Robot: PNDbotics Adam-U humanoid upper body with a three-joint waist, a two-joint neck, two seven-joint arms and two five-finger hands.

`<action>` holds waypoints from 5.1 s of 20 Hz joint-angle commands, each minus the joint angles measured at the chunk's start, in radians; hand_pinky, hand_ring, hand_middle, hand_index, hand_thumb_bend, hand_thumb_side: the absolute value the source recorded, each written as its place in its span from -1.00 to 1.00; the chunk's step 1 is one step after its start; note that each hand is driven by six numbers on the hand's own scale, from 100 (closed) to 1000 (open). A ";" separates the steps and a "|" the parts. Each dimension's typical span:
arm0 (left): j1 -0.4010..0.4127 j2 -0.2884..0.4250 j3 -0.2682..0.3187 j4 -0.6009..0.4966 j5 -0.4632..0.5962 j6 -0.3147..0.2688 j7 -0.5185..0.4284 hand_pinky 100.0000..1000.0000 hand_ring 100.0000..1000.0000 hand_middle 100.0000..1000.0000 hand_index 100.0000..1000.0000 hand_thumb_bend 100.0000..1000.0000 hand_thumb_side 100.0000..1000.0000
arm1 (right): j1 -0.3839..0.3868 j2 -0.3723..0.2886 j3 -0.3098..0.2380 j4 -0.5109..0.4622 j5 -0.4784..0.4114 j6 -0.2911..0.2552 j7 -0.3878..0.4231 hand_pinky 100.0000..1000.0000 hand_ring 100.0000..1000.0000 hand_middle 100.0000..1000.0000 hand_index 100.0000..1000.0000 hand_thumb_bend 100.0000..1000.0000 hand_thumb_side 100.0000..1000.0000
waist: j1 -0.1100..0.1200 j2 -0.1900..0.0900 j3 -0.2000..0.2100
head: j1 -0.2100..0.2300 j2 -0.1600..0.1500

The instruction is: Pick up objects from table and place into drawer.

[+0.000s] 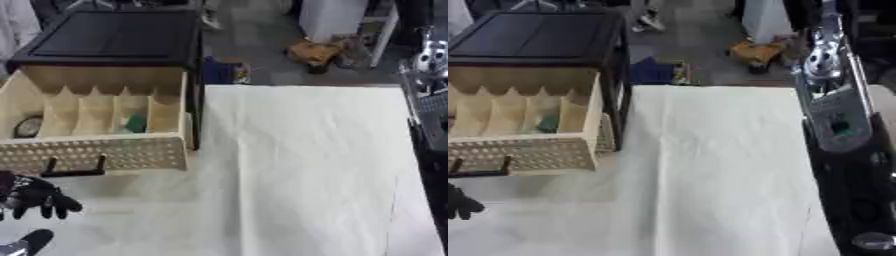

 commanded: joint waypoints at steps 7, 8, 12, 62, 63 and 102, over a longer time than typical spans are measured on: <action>-0.027 0.042 0.029 -0.009 -0.015 0.076 0.000 -0.22 0.30 0.34 0.86 -1.00 1.00 | -0.018 -0.017 -0.007 -0.014 0.003 -0.002 0.002 -0.02 0.16 0.14 0.60 -0.94 1.00 | 0.006 -0.010 -0.002 | 0.005 -0.011; -0.033 0.041 0.028 -0.009 -0.014 0.080 0.000 -0.22 0.30 0.34 0.87 -1.00 1.00 | -0.019 -0.016 -0.007 -0.014 0.003 -0.003 0.003 -0.02 0.16 0.14 0.60 -0.94 1.00 | 0.006 -0.009 -0.003 | 0.006 -0.011; -0.056 0.038 0.023 -0.004 -0.009 0.092 -0.002 -0.20 0.32 0.38 0.91 -1.00 1.00 | -0.019 -0.015 -0.007 -0.014 0.002 -0.003 0.005 -0.02 0.16 0.14 0.60 -0.93 1.00 | 0.007 -0.006 -0.007 | 0.008 -0.016; -0.196 -0.016 0.017 0.110 -0.001 0.083 0.017 -0.12 0.38 0.56 1.00 -1.00 1.00 | -0.024 -0.021 -0.013 -0.013 -0.008 -0.008 0.015 -0.01 0.16 0.12 0.59 -0.95 1.00 | 0.013 0.016 -0.025 | -0.003 -0.031; -0.195 -0.017 0.018 0.116 -0.004 0.083 0.020 -0.13 0.38 0.56 1.00 -1.00 1.00 | -0.024 -0.021 -0.013 -0.013 -0.009 -0.008 0.015 -0.01 0.16 0.12 0.59 -0.95 1.00 | 0.013 0.016 -0.025 | -0.003 -0.033; -0.269 -0.035 0.029 0.133 0.065 0.104 0.078 -0.12 0.36 0.58 1.00 -1.00 1.00 | -0.029 -0.024 -0.018 -0.011 -0.015 -0.011 0.025 -0.01 0.16 0.12 0.58 -0.94 1.00 | 0.013 0.031 -0.035 | 0.007 -0.067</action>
